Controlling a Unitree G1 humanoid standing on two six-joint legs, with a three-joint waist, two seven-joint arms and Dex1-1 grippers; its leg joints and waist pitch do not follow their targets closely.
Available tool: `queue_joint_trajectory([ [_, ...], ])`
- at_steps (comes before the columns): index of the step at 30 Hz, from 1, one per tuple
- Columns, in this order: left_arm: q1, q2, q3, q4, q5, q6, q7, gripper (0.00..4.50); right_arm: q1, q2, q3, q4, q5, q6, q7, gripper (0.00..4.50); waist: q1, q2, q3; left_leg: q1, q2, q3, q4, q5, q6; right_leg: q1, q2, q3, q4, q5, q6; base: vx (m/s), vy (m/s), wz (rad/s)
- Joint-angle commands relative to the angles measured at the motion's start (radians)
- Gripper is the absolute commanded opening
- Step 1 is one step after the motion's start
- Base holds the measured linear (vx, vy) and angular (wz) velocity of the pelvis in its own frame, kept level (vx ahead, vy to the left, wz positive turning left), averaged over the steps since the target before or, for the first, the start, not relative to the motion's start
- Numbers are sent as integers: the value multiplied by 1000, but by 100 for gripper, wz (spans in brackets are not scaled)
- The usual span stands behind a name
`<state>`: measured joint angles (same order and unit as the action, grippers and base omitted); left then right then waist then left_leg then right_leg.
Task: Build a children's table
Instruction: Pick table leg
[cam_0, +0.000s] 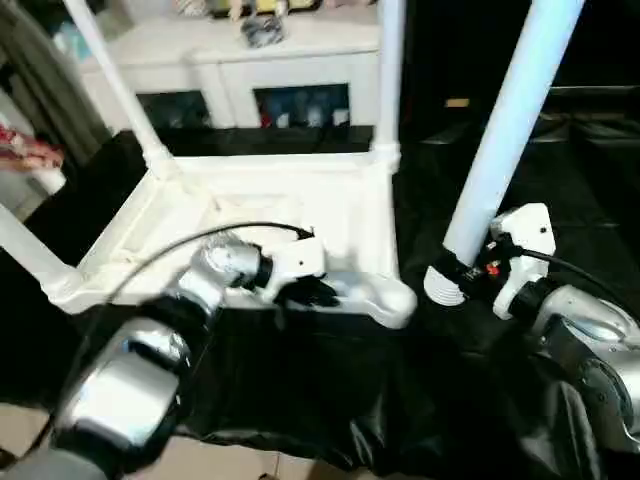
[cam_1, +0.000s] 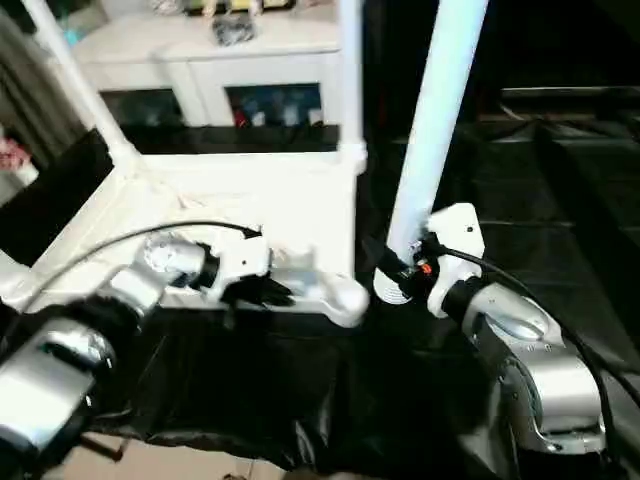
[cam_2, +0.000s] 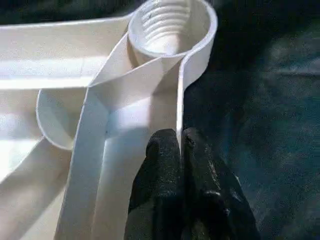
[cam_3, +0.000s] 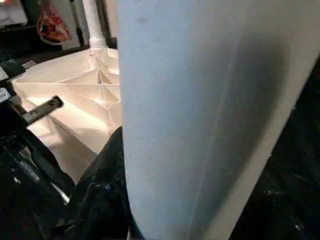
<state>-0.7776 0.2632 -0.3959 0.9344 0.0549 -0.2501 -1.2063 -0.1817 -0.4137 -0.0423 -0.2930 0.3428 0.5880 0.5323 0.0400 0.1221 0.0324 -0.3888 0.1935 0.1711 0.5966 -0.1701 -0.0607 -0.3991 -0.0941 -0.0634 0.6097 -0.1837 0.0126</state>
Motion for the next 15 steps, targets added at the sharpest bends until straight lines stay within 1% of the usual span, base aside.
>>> queue_joint_trajectory([
  [1, 29, 2, -7, -22, 27, 14, 45, 0, -28, 6, 14, 14, 2, 1, 5, 189, 8, -35, -67, 11, 19, -5, -58, -154, 93, 53, -43, 28, -73, -174, -225, 0, 0, 0],
  [2, 33, 2, -4, -24, 26, 17, 38, 28, -31, 7, 16, 17, 2, 1, 6, 189, 7, -39, -66, 11, 19, -4, -58, -161, 92, 52, -42, 29, -76, -185, -224, 0, 0, 0],
  [3, 39, 4, 0, -30, 25, 18, 25, 45, -33, 6, 18, 19, 2, 0, 7, 189, 8, -37, -63, 12, 18, -3, -60, -178, 84, 51, -43, 30, -80, -221, -216, 0, 0, 0],
  [4, 45, 8, 1, -37, 28, 17, 18, 57, -35, 6, 21, 20, 2, -1, 8, 189, 10, -42, -62, 13, 18, -2, -62, -191, 74, 51, -44, 31, -83, -249, -206, 0, 0, 0],
  [5, 51, 21, -3, -43, 44, 8, 32, 57, -37, 4, 24, 21, 1, -1, 11, 189, 11, -42, -62, 13, 18, -3, -62, -192, 70, 52, -44, 31, -82, -252, -202, 0, 0, 0],
  [6, 52, 24, -4, -42, 49, 5, 39, 57, -37, 4, 24, 21, 1, -1, 12, 189, 10, -46, -60, 11, 18, -4, -64, -197, 65, 52, -43, 32, -83, -261, -192, 0, 0, 0],
  [8, 54, 34, -6, -40, 62, -1, 58, 71, -37, 2, 25, 22, 1, 0, 14, 189, 10, -44, -60, 12, 18, -5, -65, -202, 57, 51, -44, 32, -83, -274, -181, 0, 0, 0],
  [10, 61, 50, -8, -54, 67, 7, 65, 75, -38, -2, 26, 25, 1, -2, 18, 189, 11, -46, -59, 13, 18, -4, -66, -206, 52, 49, -44, 33, -84, -280, -178, 0, 0, 0],
  [12, 63, 53, -8, -59, 67, 11, 68, 75, -39, -3, 26, 27, 2, -2, 19, 189, 11, -46, -59, 13, 19, -5, -66, -203, 50, 49, -44, 33, -83, -277, -178, 0, 0, 0],
  [15, 67, 57, -5, -65, 71, 17, 73, 75, -44, -4, 29, 31, 3, -3, 19, 189, 12, -46, -60, 14, 19, -4, -65, -196, 51, 48, -43, 34, -82, -256, -185, 0, 0, 0],
])
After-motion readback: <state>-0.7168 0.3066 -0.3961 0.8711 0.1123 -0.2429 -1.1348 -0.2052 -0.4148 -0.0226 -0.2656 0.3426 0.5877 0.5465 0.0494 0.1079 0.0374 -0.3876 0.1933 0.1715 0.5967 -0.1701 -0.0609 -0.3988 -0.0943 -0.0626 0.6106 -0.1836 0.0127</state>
